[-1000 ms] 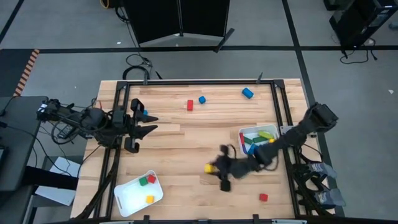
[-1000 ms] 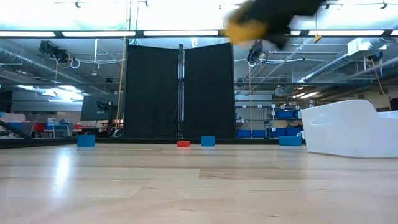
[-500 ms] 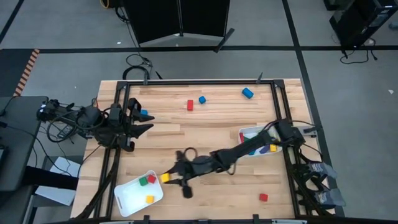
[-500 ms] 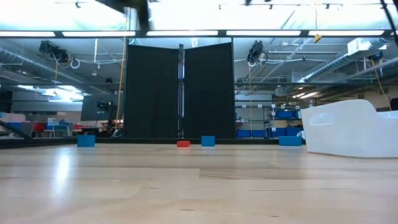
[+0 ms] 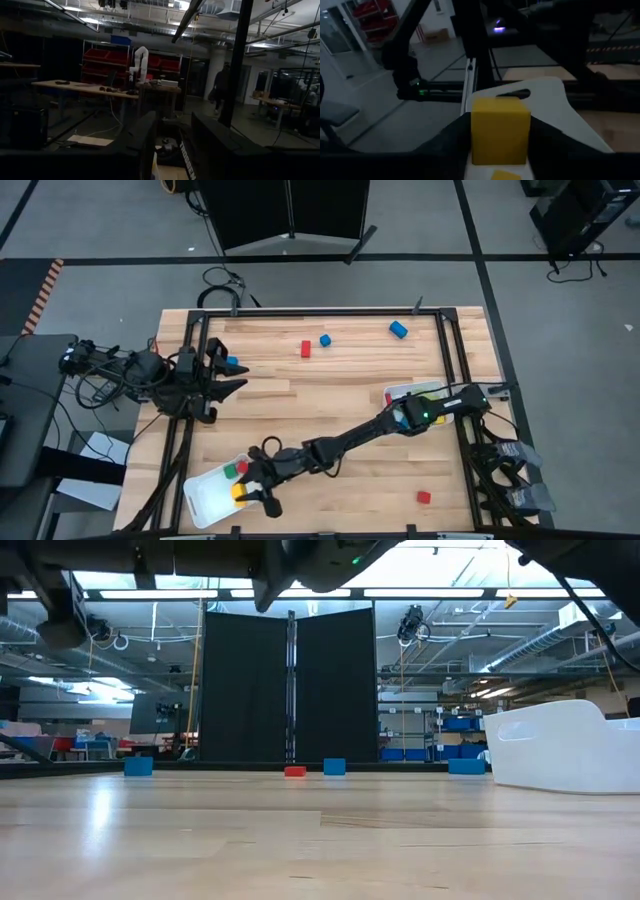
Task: Sort blocks by size
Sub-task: Put the yellow square block into the bottom white bin, then put the blue square block into the bottom white bin
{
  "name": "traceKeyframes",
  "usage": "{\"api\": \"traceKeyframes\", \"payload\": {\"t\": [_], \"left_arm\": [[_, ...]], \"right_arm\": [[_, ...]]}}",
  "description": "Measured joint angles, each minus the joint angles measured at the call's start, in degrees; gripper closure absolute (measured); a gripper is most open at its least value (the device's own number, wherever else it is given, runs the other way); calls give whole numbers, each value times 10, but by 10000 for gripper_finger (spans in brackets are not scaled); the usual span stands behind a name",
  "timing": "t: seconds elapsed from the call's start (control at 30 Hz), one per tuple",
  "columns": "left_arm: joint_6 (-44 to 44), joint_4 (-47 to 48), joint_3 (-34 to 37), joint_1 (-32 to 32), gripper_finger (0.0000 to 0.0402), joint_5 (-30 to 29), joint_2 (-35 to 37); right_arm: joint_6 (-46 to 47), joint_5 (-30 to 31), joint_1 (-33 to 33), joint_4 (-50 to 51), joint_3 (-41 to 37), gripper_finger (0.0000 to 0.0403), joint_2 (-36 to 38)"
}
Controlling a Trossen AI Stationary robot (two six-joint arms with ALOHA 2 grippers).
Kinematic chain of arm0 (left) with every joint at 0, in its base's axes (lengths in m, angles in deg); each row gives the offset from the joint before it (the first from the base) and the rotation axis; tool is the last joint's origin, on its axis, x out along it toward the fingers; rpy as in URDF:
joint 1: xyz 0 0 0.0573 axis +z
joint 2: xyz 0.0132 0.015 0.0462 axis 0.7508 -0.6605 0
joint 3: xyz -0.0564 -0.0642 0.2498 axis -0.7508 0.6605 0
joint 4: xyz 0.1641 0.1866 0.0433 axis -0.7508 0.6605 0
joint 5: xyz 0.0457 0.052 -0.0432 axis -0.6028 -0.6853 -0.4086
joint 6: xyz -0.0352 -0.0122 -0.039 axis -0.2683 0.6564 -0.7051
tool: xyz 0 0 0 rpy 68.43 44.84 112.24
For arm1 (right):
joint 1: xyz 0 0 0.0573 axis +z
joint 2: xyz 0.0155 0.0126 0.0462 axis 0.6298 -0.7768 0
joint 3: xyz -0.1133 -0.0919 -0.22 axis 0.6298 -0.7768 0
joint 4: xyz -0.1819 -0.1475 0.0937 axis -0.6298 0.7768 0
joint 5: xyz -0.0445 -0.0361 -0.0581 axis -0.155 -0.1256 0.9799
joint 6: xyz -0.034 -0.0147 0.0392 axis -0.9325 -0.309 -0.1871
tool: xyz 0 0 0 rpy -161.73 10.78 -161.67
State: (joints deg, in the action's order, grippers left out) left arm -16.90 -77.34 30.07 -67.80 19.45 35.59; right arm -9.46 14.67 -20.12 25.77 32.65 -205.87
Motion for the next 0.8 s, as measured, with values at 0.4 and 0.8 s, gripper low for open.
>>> {"api": "traceKeyframes", "payload": {"t": [0.4, 0.8], "left_arm": [[-18, 10, 0, 0, 269, -2, 0], [-279, 436, -33, 74, 268, -196, -67]], "right_arm": [[-84, 80, -5, 13, -109, 95, 88], [-58, 308, 2, -206, -678, 166, 479]]}}
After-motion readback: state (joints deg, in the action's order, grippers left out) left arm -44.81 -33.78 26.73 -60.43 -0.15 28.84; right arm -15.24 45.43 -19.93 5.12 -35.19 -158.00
